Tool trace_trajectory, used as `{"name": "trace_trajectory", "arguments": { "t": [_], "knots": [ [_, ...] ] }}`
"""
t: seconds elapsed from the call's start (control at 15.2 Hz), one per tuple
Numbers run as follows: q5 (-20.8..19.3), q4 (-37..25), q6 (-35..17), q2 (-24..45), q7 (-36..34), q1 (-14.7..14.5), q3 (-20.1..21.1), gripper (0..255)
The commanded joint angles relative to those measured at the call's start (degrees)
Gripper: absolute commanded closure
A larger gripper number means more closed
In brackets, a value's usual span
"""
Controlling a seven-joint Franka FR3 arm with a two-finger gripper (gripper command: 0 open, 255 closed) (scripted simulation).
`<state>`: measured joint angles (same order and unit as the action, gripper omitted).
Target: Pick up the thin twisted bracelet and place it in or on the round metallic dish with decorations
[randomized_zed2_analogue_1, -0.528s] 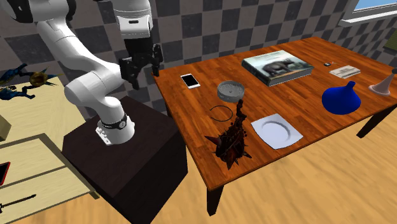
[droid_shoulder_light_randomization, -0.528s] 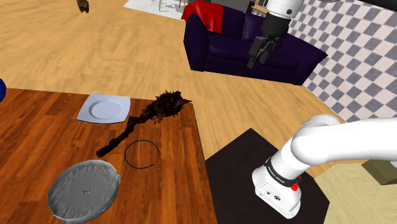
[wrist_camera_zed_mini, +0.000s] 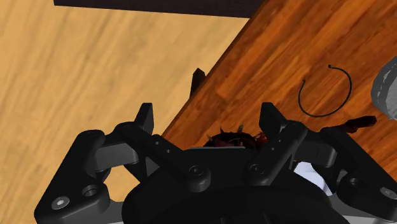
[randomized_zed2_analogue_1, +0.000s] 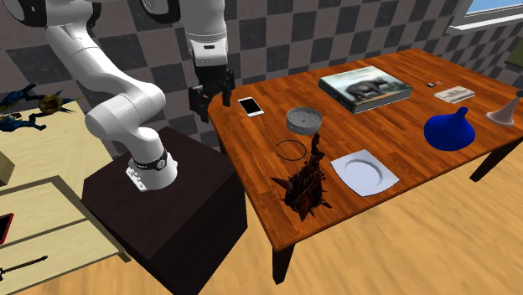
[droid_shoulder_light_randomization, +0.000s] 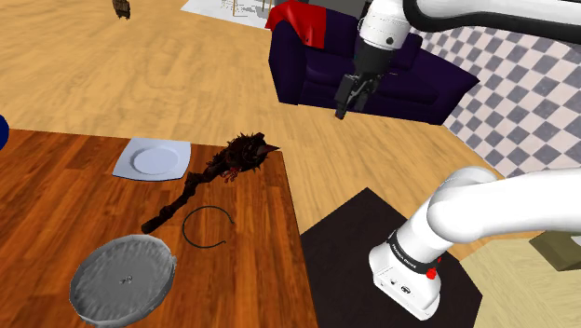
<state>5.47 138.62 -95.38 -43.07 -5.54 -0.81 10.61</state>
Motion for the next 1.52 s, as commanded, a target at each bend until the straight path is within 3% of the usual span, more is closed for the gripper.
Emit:
{"name": "trace_trajectory", "arguments": {
  "t": [0.0,0.46,0.86,1.19,1.45],
  "knots": [
    [1.42,1.60,-3.09,1.28,-2.16,-0.65,2.11,0],
    [5.45,3.65,-13.40,8.83,-10.04,-2.60,10.19,0],
    [6.35,2.42,-22.53,18.55,-17.43,-3.03,17.47,0],
    [3.59,-0.68,-29.73,28.79,-25.06,-2.32,23.59,0],
    [-2.26,-4.50,-34.62,38.50,-33.01,-1.67,27.85,0]
  ]
}}
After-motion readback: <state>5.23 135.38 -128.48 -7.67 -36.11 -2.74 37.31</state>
